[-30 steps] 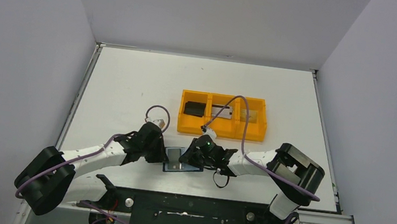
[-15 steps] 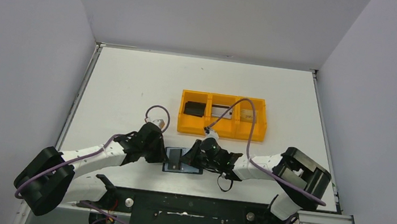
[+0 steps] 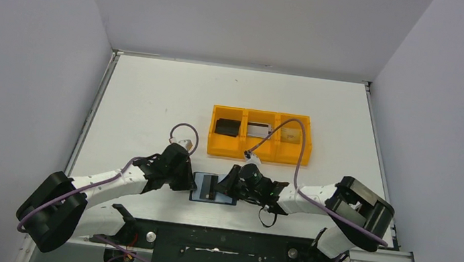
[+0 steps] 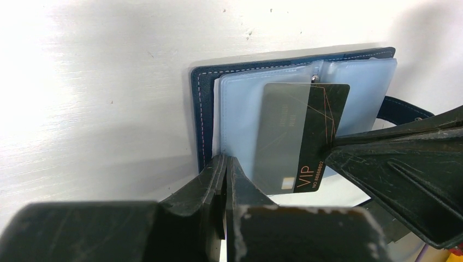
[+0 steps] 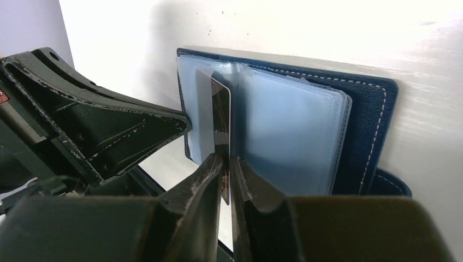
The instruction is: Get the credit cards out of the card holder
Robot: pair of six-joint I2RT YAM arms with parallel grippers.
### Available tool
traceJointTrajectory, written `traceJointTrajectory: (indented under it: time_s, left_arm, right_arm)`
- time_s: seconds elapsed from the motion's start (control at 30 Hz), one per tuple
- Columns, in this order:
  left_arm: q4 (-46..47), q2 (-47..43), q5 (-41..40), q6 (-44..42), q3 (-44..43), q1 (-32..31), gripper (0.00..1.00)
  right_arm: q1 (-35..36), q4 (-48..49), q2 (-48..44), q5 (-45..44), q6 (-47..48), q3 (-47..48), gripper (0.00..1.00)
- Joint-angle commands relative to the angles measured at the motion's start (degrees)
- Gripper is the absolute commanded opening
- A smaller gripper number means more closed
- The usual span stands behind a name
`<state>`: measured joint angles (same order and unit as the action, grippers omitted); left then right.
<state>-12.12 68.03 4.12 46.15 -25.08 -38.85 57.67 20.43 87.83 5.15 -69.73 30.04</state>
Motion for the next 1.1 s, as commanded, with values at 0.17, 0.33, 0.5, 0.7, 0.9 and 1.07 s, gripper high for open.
traceJointTrajectory:
  time_s: [0.17, 0.33, 0.5, 0.7, 0.9, 1.07]
  left_arm:
    - [-0.50, -0.35, 0.37, -0.89, -0.06, -0.04, 0.00]
    - [-0.21, 0.05, 0.70, -0.99, -0.06, -0.07, 0.00]
    - [-0.16, 0.44, 0.71, -0.96, -0.32, 0.00, 0.00]
    - [-0.38, -1.15, -0.96, -0.16, -0.36, -0.05, 0.00]
    - [-0.93, -5.58, -1.42, -0.38, -1.26, -0.06, 0.30]
    - [-1.29, -7.24, -3.34, -0.27, -4.62, -0.09, 0.48]
  right_arm:
    - [-0.60, 0.70, 4.06, 0.27, -2.21, 2.39, 0.27]
    - [-0.63, 0.92, 4.80, 0.61, -1.95, 2.98, 0.34]
    - [-0.76, 1.26, 5.32, 0.97, -1.53, 3.26, 0.28]
    - [-0.69, -6.38, 1.93, -5.61, -3.25, 2.56, 0.04]
    - [-0.84, -6.72, -0.36, -6.94, -2.70, 1.59, 0.00]
    - [-0.05, -9.79, 0.70, -8.06, -2.75, 3.34, 0.00]
